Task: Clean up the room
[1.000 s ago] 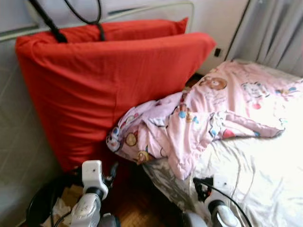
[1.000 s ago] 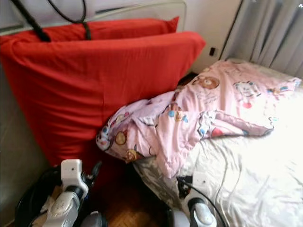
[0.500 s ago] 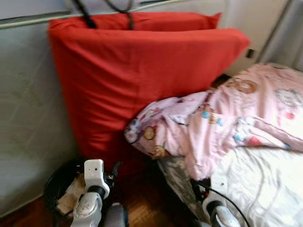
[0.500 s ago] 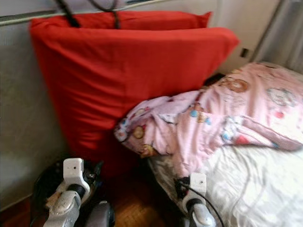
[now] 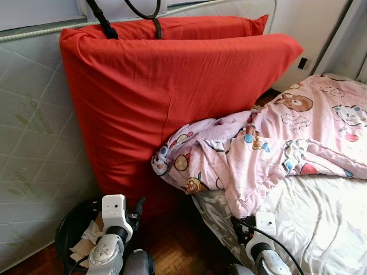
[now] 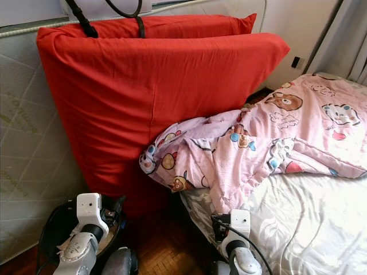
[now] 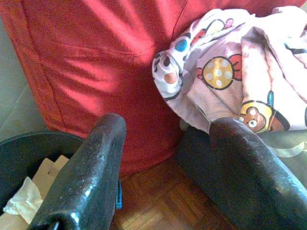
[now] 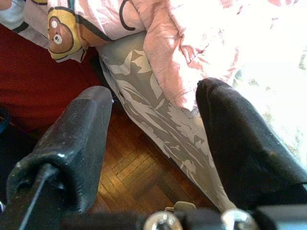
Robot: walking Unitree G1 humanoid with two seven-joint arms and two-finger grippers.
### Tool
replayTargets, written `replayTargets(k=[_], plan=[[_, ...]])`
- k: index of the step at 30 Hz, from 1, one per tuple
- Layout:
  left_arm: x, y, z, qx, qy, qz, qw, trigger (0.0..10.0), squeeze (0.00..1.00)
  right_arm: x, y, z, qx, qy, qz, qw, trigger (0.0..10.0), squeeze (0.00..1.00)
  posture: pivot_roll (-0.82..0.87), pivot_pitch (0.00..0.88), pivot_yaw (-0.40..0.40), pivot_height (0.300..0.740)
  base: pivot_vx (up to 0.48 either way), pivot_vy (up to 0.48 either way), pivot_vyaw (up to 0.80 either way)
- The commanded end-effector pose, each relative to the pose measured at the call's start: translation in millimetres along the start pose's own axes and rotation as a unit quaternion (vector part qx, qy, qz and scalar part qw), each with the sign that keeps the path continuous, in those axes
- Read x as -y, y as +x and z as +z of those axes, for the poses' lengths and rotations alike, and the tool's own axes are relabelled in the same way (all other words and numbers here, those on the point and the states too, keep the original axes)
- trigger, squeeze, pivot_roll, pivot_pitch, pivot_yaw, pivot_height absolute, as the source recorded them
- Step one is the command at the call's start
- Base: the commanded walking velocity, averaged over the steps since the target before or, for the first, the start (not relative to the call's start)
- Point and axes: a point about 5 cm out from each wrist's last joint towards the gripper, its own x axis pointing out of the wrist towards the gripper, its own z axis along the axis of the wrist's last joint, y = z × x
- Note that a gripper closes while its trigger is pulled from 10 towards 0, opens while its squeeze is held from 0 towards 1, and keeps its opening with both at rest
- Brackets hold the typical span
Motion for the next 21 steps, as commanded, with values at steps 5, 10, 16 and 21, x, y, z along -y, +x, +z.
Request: replayTargets(k=[5, 10, 16, 21], plan=[[0.0, 0.4, 1.3, 0.003, 0.001, -0.002, 1.0, 10.0, 0.0, 0.1, 1.1, 0.4, -0.005, 0.0, -0.003, 1.0, 10.0, 0.0, -0.01, 0.021, -0.043, 0.624, 0.273, 0.0, 0.0], [0.8, -0.1, 1.3, 0.004, 0.0, -0.002, 1.0, 10.0, 0.0, 0.2, 1.4, 1.5, -0.002, -0.001, -0.002, 1.0, 10.0, 0.0, -0.02, 0.024, -0.044, 0.624, 0.28, 0.0, 0.0], [1.1, -0.1, 1.0, 0.004, 0.0, -0.002, 1.0, 10.0, 0.0, -1.3, 2.1, 3.6, 0.005, -0.002, -0.002, 1.0, 10.0, 0.0, -0.02, 0.025, -0.045, 0.624, 0.278, 0.0, 0.0], [1.8, -0.5, 0.9, 0.004, 0.0, -0.003, 1.0, 10.0, 0.0, -2.3, 2.4, 4.7, 0.009, -0.002, -0.001, 1.0, 10.0, 0.0, -0.02, 0.026, -0.046, 0.624, 0.28, 0.0, 0.0]])
